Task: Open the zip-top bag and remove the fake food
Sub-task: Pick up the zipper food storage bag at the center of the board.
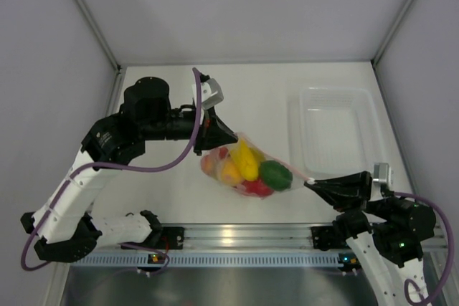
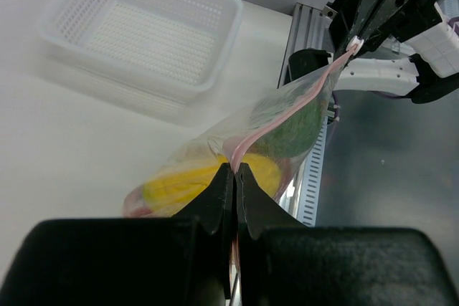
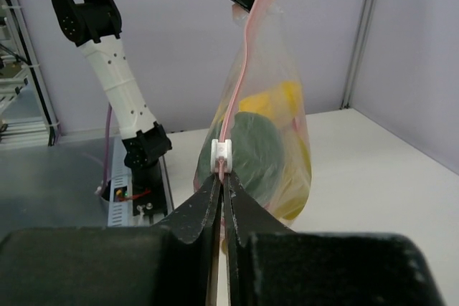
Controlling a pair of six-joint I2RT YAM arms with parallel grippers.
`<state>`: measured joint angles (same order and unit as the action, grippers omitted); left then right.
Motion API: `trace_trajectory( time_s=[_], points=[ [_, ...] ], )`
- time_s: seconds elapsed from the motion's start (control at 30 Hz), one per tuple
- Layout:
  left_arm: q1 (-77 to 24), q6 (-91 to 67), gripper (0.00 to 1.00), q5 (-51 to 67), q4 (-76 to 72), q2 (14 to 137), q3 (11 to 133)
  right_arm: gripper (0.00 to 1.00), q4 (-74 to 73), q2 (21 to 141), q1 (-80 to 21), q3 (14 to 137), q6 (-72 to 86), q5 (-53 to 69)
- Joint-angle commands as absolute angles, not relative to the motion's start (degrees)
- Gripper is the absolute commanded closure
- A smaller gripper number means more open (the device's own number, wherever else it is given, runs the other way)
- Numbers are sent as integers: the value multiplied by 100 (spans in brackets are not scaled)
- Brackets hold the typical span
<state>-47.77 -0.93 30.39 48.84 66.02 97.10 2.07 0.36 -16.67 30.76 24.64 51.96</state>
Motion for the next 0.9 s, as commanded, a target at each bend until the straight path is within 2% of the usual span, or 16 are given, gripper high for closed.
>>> trace_trajectory(
  time_s=[0.0, 0.23, 0.47, 0.67, 0.7, 0.77, 0.83, 0.87],
  points=[
    [-4772, -158, 100, 3147, 4430, 6592, 9940, 100, 668, -466, -1600, 3182, 2496, 5185],
    [-4772, -158, 100, 2971, 4403, 6565, 9949, 100, 414, -519, -1600, 3243, 2356, 5089],
    [-4772, -378, 100, 2163, 4289, 6451, 9844, 100, -193, -466, -1600, 3419, 2145, 4509],
    [-4772, -396, 100, 1505, 4131, 6399, 9458, 100, -527, 315, -1600, 3831, 1916, 4386],
    [-4772, -413, 89, 1390, 4070, 6390, 9405, 100, -562, 691, -1591, 4041, 1846, 4499],
    [-4755, -422, 83, 1100, 4025, 6372, 9177, 100, -650, 1097, -1582, 4244, 1811, 4570],
    [-4598, -413, 67, 765, 4017, 6381, 9036, 100, -694, 1756, -1591, 4517, 1784, 4614],
    [-4457, -430, 66, 765, 4017, 6407, 8966, 100, -677, 1967, -1591, 4587, 1784, 4623]
  ],
)
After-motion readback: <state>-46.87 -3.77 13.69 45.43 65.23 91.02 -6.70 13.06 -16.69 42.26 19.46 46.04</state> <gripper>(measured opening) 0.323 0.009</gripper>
